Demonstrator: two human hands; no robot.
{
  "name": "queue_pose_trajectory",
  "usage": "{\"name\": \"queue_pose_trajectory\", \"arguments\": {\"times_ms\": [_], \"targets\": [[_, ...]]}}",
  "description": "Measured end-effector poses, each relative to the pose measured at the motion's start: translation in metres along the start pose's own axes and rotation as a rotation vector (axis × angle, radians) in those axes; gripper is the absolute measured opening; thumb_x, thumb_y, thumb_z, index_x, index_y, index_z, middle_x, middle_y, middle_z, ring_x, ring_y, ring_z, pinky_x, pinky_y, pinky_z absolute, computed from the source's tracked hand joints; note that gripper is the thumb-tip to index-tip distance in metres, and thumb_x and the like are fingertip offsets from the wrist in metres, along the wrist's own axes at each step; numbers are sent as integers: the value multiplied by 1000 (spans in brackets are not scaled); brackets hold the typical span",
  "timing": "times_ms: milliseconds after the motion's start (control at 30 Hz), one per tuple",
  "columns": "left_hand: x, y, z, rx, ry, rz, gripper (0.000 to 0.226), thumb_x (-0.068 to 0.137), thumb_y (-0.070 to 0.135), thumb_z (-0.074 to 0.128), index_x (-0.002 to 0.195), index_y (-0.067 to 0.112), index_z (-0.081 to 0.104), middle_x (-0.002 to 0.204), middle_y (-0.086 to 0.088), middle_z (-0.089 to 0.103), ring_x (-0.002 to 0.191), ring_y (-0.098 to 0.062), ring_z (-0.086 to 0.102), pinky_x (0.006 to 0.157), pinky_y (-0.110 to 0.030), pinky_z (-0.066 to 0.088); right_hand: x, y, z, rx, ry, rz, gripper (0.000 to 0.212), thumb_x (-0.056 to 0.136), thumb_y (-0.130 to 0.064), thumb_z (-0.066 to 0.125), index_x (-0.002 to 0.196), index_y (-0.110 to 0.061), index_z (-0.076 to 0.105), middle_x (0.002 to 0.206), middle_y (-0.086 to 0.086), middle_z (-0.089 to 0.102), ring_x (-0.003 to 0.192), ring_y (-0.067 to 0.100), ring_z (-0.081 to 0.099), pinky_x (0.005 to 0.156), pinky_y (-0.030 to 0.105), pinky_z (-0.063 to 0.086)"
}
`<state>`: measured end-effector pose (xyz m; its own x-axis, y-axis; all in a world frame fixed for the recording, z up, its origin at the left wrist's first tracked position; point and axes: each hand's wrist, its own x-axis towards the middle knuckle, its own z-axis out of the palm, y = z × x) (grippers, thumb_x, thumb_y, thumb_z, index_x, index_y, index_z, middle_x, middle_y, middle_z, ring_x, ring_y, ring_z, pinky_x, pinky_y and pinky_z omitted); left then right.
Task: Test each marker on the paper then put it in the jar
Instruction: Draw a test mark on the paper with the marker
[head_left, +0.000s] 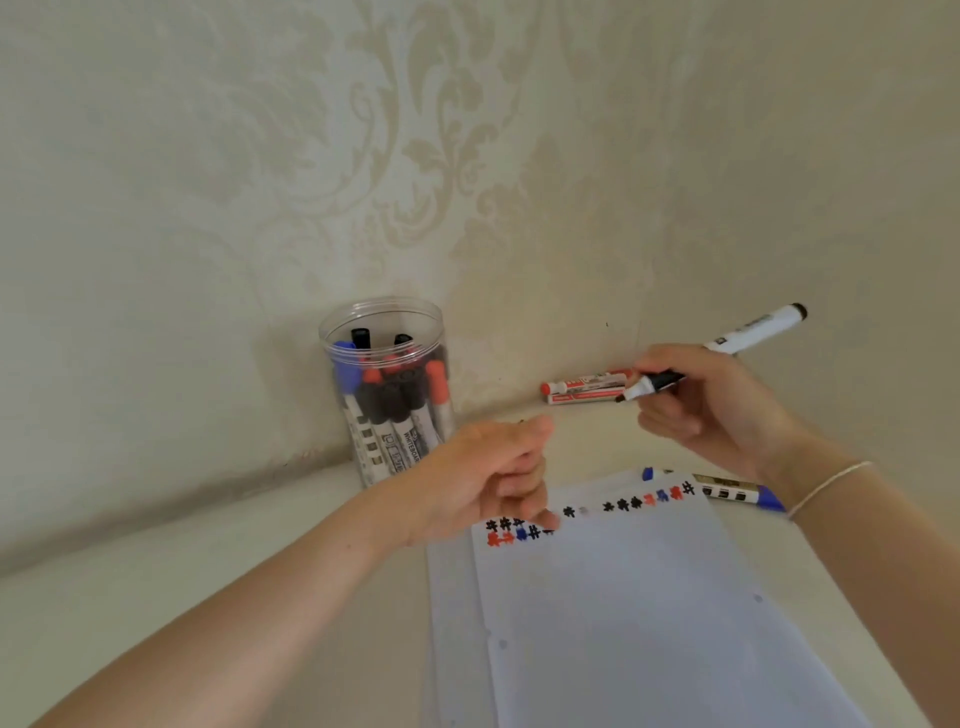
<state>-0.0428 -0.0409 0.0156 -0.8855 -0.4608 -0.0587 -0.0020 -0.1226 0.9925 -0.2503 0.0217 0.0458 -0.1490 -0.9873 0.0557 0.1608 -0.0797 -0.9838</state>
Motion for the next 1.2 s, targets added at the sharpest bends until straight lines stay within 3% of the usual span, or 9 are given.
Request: {"name": "queue_pose_trajectory", "arguments": {"times_ms": [100,233,300,367,533,733,867,1067,1200], "targets": [[0,-20,-9,439,192,52,39,83,50,59,68,16,49,62,5,51,60,-9,55,61,-25,48,2,20,-4,-86,158,23,7,84,-6,58,81,0,54,47,3,35,36,12,26,39,23,22],[7,-41,-13,799,297,69,36,81,39,72,106,24,51,100,16,55,87,12,51,78,-10,40,3,58,19,-154,280,141,26,82,-4,64,62,-10,48,54,4,46,43,12,32,42,23,24],[8,-50,-16,819,244,37,53,75,35,79,116,25,47,113,17,52,106,11,46,92,-13,38,2,73,27,-137,331,156,29,79,-2,66,62,-12,44,59,8,47,44,16,34,44,26,26],[8,-56,-17,836,223,2,63,69,35,83,118,26,45,115,21,50,111,8,46,97,-19,40,-1,82,30,-127,397,131,32,78,0,65,61,-12,40,61,11,46,44,18,35,42,25,28],[7,-63,-18,837,266,21,64,64,35,87,114,26,47,112,24,52,105,9,50,92,-17,43,-4,92,35,-258,505,69,34,75,4,60,56,-12,36,49,9,47,33,15,40,35,20,32],[5,-65,-17,915,265,58,53,65,42,83,94,42,39,115,20,55,103,0,55,88,-29,49,-5,100,41,-487,527,75,14,74,-4,61,66,-5,50,51,11,49,30,10,42,36,15,34],[4,-67,-17,967,251,78,50,62,55,72,102,46,42,115,17,56,107,-3,55,89,-35,49,-5,101,42,-474,525,74,17,75,-4,62,65,-6,49,52,12,51,33,12,46,37,19,39],[4,-65,-16,990,255,87,55,63,51,71,111,35,48,106,18,53,100,-3,54,85,-33,49,-1,106,39,-543,560,47,14,74,-3,57,66,-6,46,56,11,46,46,21,44,43,22,36],[3,-63,-15,994,243,79,54,69,41,78,113,32,49,102,21,49,99,-3,52,85,-32,48,-3,103,39,-480,521,65,15,73,0,59,64,-4,48,54,14,50,38,19,45,38,21,38]]}}
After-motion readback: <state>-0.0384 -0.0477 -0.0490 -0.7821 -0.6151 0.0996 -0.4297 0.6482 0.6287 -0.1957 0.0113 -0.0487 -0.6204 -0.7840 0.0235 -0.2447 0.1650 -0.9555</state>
